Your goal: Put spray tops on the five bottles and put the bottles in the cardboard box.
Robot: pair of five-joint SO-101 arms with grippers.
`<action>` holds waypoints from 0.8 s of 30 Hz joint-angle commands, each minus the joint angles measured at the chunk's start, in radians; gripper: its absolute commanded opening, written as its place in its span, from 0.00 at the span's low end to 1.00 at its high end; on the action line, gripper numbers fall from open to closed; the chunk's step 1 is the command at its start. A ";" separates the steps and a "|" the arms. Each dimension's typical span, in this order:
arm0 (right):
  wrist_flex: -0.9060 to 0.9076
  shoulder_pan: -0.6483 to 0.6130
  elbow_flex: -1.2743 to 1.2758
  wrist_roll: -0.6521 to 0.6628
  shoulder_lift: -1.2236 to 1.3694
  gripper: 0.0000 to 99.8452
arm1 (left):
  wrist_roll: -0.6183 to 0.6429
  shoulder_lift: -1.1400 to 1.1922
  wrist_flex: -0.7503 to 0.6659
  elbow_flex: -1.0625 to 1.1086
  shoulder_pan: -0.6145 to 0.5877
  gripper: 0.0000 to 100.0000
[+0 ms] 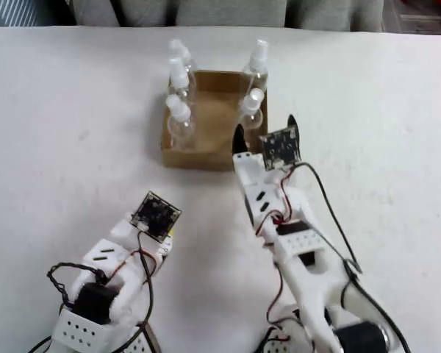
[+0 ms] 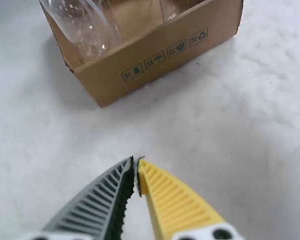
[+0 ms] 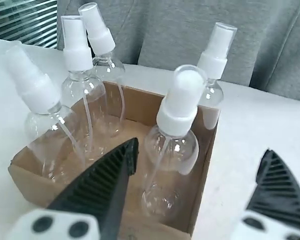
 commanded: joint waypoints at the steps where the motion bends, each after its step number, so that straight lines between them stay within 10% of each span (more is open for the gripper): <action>1: 0.097 0.012 0.044 0.000 -0.176 0.33 | -0.012 -0.015 0.002 -0.002 -0.007 0.02; 17: 0.822 0.127 0.342 0.008 -1.027 0.31 | -0.012 -0.013 0.002 -0.002 -0.008 0.02; 24: 1.132 0.174 0.391 0.008 -1.297 0.01 | -0.012 -0.013 -0.005 -0.002 -0.028 0.02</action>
